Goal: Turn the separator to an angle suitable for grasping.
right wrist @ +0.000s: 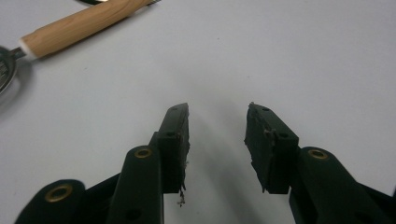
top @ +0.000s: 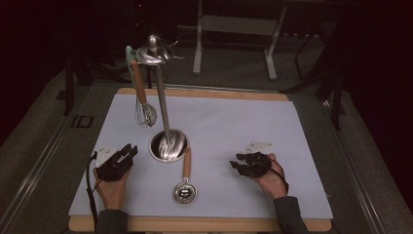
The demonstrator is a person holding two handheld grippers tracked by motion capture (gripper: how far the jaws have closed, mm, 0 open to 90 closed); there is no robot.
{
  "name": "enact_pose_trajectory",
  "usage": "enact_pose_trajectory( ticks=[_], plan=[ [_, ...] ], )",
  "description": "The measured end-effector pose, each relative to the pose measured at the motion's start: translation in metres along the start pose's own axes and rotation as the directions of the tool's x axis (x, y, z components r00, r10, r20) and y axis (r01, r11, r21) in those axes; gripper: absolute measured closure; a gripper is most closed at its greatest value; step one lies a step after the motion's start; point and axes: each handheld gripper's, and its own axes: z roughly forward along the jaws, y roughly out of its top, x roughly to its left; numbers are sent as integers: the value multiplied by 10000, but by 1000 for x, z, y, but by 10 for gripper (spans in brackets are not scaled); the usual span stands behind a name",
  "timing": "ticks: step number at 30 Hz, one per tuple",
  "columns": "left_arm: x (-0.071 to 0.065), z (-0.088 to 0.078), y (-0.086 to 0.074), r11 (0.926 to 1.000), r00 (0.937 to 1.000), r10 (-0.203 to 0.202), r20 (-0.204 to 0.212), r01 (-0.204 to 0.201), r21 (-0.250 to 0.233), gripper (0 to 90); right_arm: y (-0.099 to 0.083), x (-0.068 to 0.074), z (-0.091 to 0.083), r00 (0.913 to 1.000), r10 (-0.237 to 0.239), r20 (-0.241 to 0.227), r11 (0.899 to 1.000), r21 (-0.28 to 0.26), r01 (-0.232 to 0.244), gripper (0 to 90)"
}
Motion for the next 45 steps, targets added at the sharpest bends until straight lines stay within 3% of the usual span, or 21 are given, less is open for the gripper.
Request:
enact_pose_trajectory(
  ticks=[5, 7, 17, 28, 34, 45],
  plan=[
    [0, 12, -13, 9993, 10000, 13, 86, -16, 385, 695, 1, -2, -1, 9992, 321, 233, 9995, -27, -320, 572],
    [-1, 16, -16, 9982, 10000, 24, -86, -19, 599, 693, 0, -4, -3, 9984, 463, 320, 9989, -39, -462, 570],
    [-2, 17, -16, 9982, 9999, 147, 10, -147, 574, 663, 4, 0, -3, 9981, 518, 337, 9984, -260, -509, 539],
    [-3, 17, -16, 9977, 9999, 149, 4, -149, 664, 660, 8, 4, -2, 9949, 996, 186, 9945, -338, -989, 531],
    [-4, 16, -17, 9974, 9996, 273, 26, -274, 660, 666, 17, 14, 1, 9943, 1064, 47, 9936, -392, -1062, 517],
    [-6, 15, -17, 9973, 9991, 412, 57, -415, 611, 672, 39, 50, 27, 9938, 585, -942, 9982, -102, -598, 470]
  ],
)
